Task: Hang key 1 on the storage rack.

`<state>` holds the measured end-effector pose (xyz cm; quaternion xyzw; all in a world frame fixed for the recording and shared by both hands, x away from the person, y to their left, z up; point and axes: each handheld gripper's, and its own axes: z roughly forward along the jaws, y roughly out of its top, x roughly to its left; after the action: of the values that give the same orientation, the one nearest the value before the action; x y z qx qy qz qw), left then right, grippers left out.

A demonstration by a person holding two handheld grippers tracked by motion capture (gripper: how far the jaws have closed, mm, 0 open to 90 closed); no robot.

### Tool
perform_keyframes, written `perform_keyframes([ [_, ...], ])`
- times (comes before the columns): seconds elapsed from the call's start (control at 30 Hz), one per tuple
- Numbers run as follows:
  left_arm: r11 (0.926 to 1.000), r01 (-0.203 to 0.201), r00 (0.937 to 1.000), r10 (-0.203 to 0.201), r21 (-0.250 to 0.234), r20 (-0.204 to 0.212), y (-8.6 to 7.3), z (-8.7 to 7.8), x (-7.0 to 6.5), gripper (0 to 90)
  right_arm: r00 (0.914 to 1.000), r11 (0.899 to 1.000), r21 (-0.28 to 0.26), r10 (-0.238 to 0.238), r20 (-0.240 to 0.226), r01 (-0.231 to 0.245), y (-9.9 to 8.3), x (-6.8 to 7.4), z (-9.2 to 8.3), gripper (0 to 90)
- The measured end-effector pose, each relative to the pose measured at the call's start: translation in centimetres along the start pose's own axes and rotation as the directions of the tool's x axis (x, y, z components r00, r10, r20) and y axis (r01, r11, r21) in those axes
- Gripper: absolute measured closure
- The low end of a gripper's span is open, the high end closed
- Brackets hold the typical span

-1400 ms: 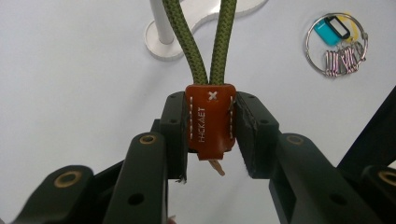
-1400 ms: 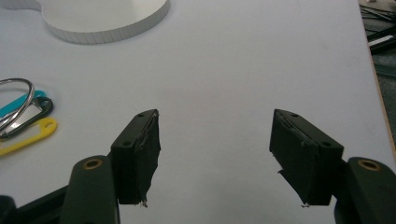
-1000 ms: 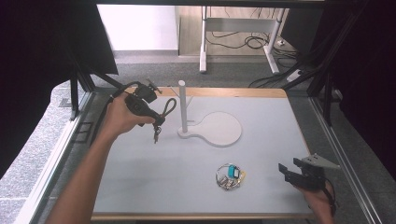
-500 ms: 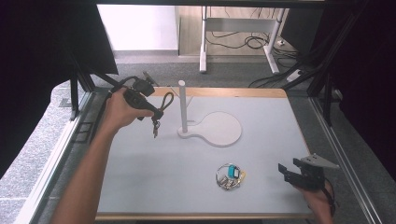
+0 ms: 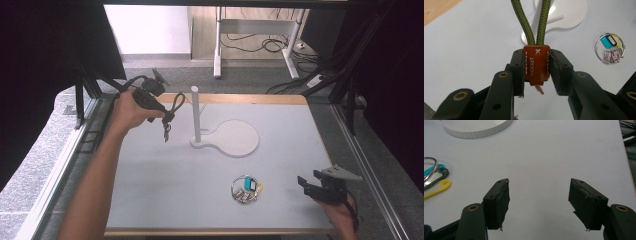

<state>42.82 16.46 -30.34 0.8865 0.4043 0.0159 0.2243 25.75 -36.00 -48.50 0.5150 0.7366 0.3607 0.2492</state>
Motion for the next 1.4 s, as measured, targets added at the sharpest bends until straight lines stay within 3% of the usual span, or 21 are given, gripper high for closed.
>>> perform_keyframes([
  [0.53,0.9999,0.012,0.9985,-0.012,0.005,0.054,1.5,1.2,1.8,66.5,0.9999,1.000,0.013,0.004,0.012,-0.004,-0.2,-0.1,0.2,32.8],
  [1.27,0.9995,0.015,0.9947,-0.018,0.026,0.102,1.9,3.3,2.1,66.2,0.9997,0.999,0.034,-0.016,0.017,0.015,-0.3,0.2,0.6,32.6],
  [1.4,0.9993,0.000,0.9943,-0.004,0.037,0.107,2.0,3.8,1.9,66.2,0.9997,0.999,0.039,-0.018,0.018,0.018,-0.4,0.2,0.7,32.5],
])
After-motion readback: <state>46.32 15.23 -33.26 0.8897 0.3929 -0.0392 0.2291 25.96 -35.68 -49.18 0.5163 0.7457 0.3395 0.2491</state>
